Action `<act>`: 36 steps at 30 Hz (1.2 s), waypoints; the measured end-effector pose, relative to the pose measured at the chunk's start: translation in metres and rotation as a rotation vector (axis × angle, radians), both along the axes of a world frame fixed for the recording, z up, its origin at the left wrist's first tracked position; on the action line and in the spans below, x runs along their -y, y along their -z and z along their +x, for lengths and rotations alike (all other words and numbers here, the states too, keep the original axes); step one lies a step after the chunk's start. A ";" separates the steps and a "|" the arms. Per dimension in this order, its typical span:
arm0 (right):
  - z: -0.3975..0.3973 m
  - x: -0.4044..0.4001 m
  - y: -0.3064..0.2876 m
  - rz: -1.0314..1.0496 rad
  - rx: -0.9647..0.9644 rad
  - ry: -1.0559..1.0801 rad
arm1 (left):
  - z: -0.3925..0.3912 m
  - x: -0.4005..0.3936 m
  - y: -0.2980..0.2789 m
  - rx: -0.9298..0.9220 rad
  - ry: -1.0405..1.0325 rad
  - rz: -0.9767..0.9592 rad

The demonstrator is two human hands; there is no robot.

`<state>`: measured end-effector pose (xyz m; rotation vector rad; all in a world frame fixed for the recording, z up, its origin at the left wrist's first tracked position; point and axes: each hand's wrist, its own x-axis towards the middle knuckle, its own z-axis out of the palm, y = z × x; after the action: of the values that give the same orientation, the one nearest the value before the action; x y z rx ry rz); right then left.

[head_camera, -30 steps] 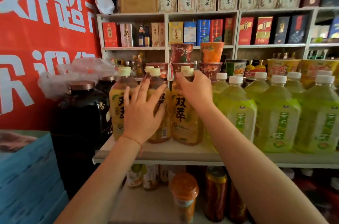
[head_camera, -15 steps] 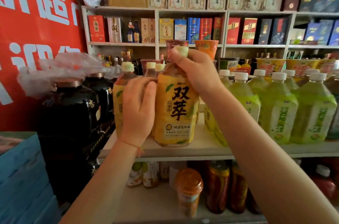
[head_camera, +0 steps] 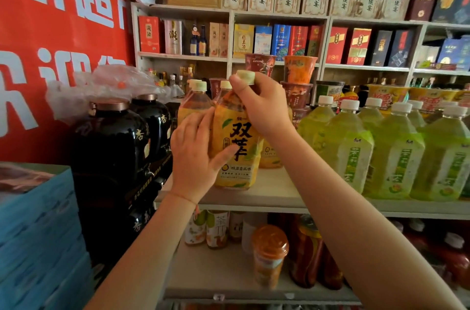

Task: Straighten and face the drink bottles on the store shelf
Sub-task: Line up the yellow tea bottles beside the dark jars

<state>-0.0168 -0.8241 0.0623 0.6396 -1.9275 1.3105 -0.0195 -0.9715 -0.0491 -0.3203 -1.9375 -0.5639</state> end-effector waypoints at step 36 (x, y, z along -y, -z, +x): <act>-0.087 -0.042 0.045 0.507 0.272 0.585 | -0.009 -0.054 -0.025 -0.215 -0.243 -0.158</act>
<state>-0.1042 -0.7823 0.0175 0.0931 -2.4467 0.5630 -0.0281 -0.9173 -0.0244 -0.2302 -1.7828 -0.2087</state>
